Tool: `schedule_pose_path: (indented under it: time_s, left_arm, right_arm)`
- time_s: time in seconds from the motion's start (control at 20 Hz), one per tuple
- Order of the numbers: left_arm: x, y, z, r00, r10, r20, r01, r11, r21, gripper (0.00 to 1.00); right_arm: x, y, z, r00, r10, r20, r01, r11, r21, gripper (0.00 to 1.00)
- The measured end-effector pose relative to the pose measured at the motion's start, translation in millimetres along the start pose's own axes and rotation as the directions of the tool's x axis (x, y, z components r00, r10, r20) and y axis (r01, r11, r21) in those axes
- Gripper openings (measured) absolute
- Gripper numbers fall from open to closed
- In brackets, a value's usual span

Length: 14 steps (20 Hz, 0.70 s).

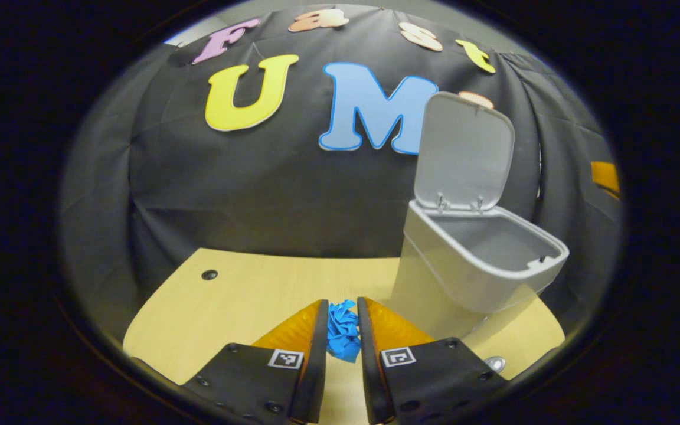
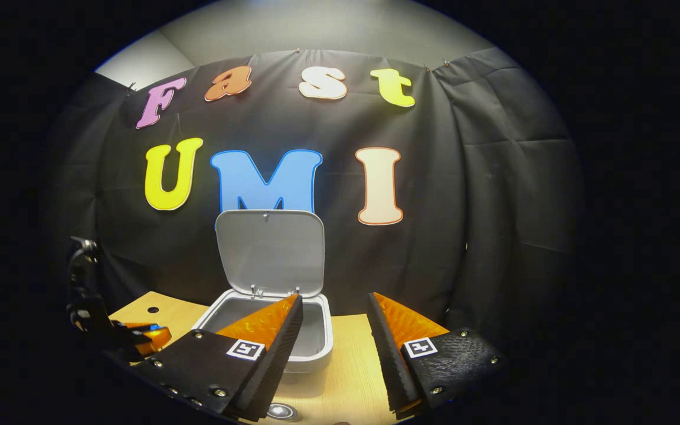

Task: Press the lid of the desktop garbage bin to open it, pick up the crumpled paper on the desktop and throw it into the bin, then pick up the pop can on the desktop and drop it into the bin, and finally close the garbage bin lid.

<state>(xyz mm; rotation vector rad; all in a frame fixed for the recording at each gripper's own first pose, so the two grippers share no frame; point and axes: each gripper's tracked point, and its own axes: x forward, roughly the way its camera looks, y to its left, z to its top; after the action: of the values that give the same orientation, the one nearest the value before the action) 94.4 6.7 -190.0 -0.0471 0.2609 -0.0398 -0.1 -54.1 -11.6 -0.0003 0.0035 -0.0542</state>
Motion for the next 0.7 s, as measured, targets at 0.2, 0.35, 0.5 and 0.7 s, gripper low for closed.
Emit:
schedule_pose_path:
  time_s: [0.2, 0.35, 0.5, 0.7]
  left_arm:
    - [-0.1, -22.3, 54.6, 0.994, -0.045, 0.102, 0.045, 0.999, 0.011, 0.36]
    - [-3.4, -50.3, 85.0, 0.98, -0.105, 0.17, 0.096, 0.994, 0.058, 0.36]
    - [-14.4, -75.5, 106.1, 0.962, -0.166, 0.216, 0.147, 0.984, 0.1, 0.36]
    - [-15.2, -112.0, 112.9, 0.942, -0.238, 0.236, 0.206, 0.967, 0.153, 0.35]
  right_arm:
    - [-4.0, -2.9, -7.6, 1.0, -0.004, -0.016, 0.004, 1.0, -0.002, 0.71]
    - [-5.5, -9.1, -9.9, 1.0, -0.016, -0.019, 0.016, 1.0, 0.002, 0.71]
    - [-9.0, -13.4, -12.2, 0.999, -0.028, -0.022, 0.028, 1.0, 0.003, 0.71]
    - [-14.9, -19.4, -18.1, 0.999, -0.042, -0.033, 0.043, 0.999, 0.006, 0.71]
